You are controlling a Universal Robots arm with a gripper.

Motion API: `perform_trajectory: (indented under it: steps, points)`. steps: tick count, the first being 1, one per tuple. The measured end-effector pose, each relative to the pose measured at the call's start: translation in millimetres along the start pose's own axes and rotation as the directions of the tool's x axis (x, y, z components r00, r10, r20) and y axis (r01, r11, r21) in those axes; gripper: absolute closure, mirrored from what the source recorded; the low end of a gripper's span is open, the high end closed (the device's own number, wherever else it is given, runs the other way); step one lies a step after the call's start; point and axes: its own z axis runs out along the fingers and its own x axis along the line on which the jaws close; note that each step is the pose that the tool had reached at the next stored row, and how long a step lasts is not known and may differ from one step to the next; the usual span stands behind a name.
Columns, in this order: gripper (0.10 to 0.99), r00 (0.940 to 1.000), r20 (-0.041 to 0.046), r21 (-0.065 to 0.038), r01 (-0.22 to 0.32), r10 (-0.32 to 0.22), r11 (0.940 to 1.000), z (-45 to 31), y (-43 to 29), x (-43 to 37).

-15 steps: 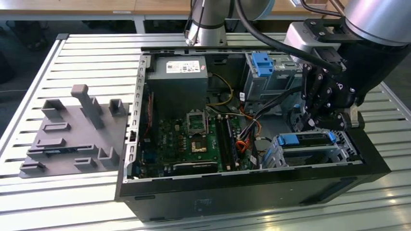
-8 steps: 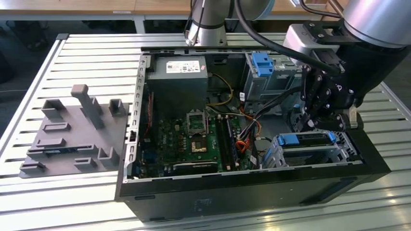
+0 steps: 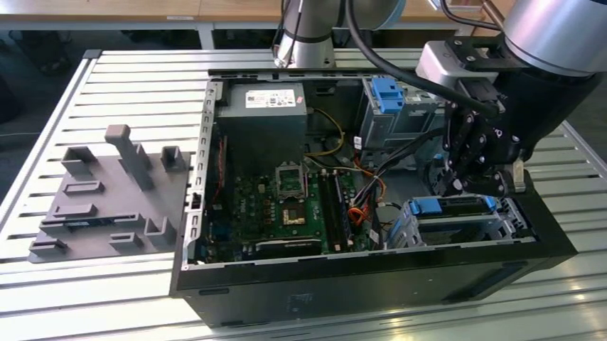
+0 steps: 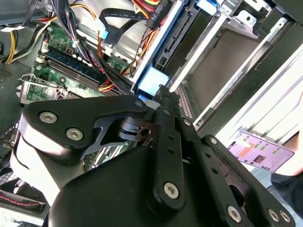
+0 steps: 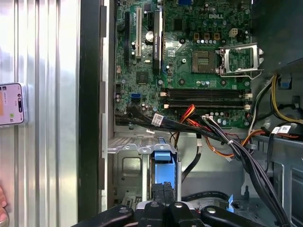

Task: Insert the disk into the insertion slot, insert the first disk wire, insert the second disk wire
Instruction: 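Insert the disk into the insertion slot, then insert the first disk wire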

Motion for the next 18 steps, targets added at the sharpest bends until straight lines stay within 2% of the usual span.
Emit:
perform_trajectory:
  steps: [9,18]
  points:
    - [0.980,1.0000,-0.0001,0.001,0.000,0.000,1.0000,3.2,-0.7,0.0]
    - [0.980,1.0000,0.0001,0.001,0.000,0.000,1.0000,3.6,-8.7,-0.5]
